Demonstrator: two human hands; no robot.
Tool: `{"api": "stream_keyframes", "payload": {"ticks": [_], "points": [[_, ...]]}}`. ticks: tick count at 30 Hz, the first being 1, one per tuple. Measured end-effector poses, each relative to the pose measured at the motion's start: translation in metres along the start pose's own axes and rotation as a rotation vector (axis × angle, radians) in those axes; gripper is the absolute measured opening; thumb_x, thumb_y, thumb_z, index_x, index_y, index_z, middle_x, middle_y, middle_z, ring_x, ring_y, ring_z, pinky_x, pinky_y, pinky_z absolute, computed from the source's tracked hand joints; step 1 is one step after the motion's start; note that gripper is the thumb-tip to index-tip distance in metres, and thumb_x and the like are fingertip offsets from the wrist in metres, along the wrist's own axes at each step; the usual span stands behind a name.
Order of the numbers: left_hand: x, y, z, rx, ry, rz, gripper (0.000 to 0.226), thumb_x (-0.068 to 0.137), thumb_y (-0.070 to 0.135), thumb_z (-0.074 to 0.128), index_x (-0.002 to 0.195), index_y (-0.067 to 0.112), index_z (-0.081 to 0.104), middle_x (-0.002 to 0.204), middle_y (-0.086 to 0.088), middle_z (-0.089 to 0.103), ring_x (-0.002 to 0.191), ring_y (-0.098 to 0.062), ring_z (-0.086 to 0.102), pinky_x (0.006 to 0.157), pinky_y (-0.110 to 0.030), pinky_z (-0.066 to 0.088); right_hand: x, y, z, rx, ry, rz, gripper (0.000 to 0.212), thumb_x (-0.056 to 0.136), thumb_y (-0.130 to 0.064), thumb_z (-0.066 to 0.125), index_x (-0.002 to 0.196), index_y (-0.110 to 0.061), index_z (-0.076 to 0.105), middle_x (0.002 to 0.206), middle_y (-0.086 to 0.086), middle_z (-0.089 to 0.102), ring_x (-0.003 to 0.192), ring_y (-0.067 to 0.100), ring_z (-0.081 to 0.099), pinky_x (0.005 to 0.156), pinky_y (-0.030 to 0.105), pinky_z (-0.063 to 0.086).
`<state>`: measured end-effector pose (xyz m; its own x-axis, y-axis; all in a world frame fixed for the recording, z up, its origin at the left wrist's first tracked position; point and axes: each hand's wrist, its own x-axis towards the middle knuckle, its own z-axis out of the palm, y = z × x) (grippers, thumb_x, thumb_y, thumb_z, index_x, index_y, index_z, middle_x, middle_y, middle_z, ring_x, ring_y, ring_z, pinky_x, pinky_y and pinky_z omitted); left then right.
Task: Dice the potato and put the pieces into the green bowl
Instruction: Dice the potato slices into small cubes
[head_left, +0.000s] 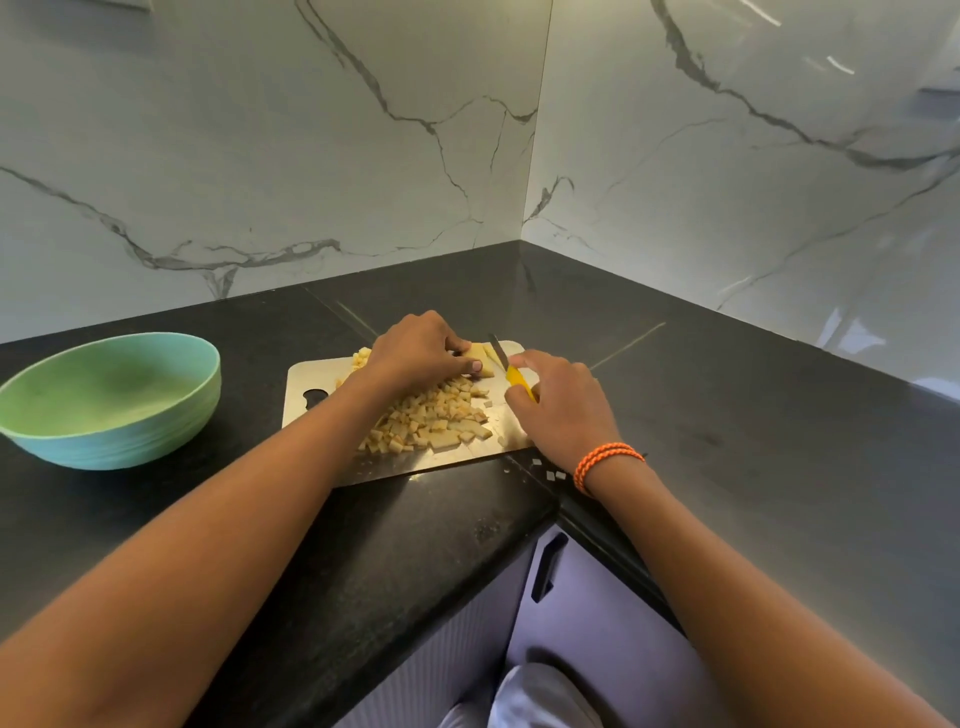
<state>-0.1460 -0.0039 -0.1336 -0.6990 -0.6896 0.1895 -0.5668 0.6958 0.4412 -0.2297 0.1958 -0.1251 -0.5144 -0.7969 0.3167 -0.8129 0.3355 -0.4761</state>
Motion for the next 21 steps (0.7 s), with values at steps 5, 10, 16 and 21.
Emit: {"api": "stream_keyframes", "payload": {"ticks": [5,10,16,21], "points": [[0.0,-0.001,0.002,-0.006,0.013,0.007,0.045,0.087,0.058,0.078,0.12,0.027,0.08,0.09,0.014,0.077,0.069,-0.01,0.062,0.059,-0.027,0.044,0.021,-0.009,0.021,-0.014,-0.017,0.033,0.043,0.095,-0.037,0.056,0.137,-0.03,0.06,0.116,0.009,0.07,0.105,0.031,0.063,0.085,0.04,0.051],[0.002,-0.001,0.001,-0.017,0.019,0.019,0.042,0.087,0.056,0.078,0.116,0.026,0.081,0.088,0.013,0.077,0.069,-0.011,0.062,0.059,-0.027,0.044,0.027,-0.007,0.025,-0.053,-0.003,0.019,0.043,0.097,-0.036,0.054,0.139,-0.028,0.059,0.121,0.01,0.068,0.11,0.031,0.061,0.084,0.039,0.048],[0.003,0.0,0.002,-0.012,0.018,0.013,0.043,0.087,0.055,0.079,0.117,0.024,0.081,0.091,0.011,0.077,0.07,-0.013,0.062,0.058,-0.025,0.042,0.03,-0.011,0.024,-0.141,-0.041,-0.043,0.037,0.1,-0.032,0.054,0.136,-0.025,0.059,0.125,0.01,0.065,0.112,0.033,0.061,0.087,0.041,0.048],[0.004,-0.001,0.002,-0.001,0.015,0.011,0.042,0.086,0.056,0.079,0.114,0.024,0.082,0.099,0.01,0.079,0.073,-0.013,0.065,0.059,-0.026,0.045,0.032,-0.01,0.021,-0.124,-0.073,-0.026,0.04,0.1,-0.033,0.054,0.14,-0.027,0.056,0.133,0.007,0.063,0.118,0.031,0.059,0.092,0.042,0.048]]}}
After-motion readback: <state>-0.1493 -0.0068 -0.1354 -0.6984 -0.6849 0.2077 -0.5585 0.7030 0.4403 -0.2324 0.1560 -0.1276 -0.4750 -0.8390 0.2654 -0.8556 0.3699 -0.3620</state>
